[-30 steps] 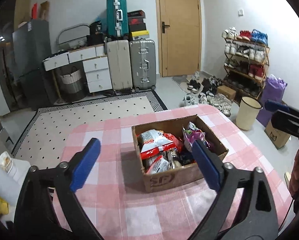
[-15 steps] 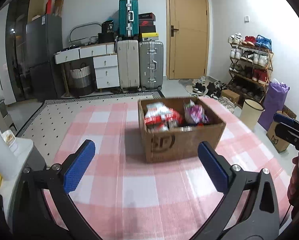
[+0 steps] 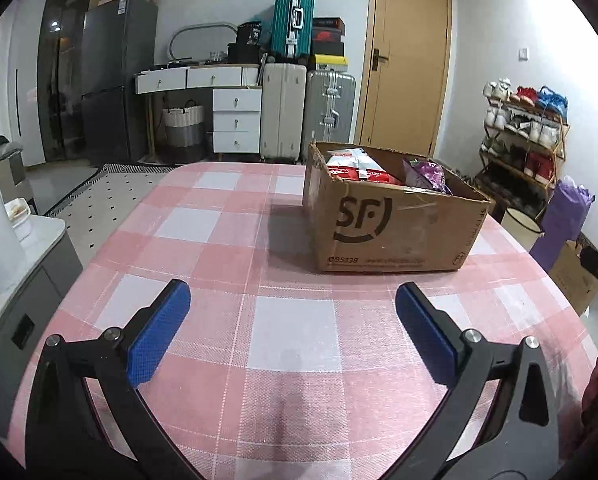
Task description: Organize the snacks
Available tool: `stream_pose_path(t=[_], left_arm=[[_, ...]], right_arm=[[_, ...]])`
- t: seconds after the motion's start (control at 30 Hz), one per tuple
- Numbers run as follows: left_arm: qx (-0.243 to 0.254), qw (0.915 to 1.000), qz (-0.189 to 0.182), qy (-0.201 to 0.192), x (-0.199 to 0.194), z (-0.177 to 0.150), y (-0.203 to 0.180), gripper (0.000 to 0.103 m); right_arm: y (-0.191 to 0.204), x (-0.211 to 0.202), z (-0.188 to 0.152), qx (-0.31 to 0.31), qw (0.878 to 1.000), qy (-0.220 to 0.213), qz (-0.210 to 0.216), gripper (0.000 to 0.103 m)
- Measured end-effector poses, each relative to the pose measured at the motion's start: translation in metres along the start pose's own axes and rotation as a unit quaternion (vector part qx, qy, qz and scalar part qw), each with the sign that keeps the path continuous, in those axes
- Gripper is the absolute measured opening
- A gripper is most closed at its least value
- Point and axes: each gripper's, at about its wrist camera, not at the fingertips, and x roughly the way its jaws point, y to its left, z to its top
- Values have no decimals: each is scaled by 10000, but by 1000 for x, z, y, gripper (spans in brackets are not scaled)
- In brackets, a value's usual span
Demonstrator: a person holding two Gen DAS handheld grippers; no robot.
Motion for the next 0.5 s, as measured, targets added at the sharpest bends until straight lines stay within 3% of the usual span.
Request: stream_pose_path(t=[0.1,0.17,0.5], left_arm=[[28,9995,283,-97,9,-4,1,102],[19,9997,239,-41,13,-2,2,102],[461,9971,338,-492,-2,-5,-16,102]], right_arm=[[-3,3,-11,-35,10000,9,-47,103],[-4,7,-13,-16,10000,61,-67,103],[-11,17,-12,102,9998,121,-119,103]])
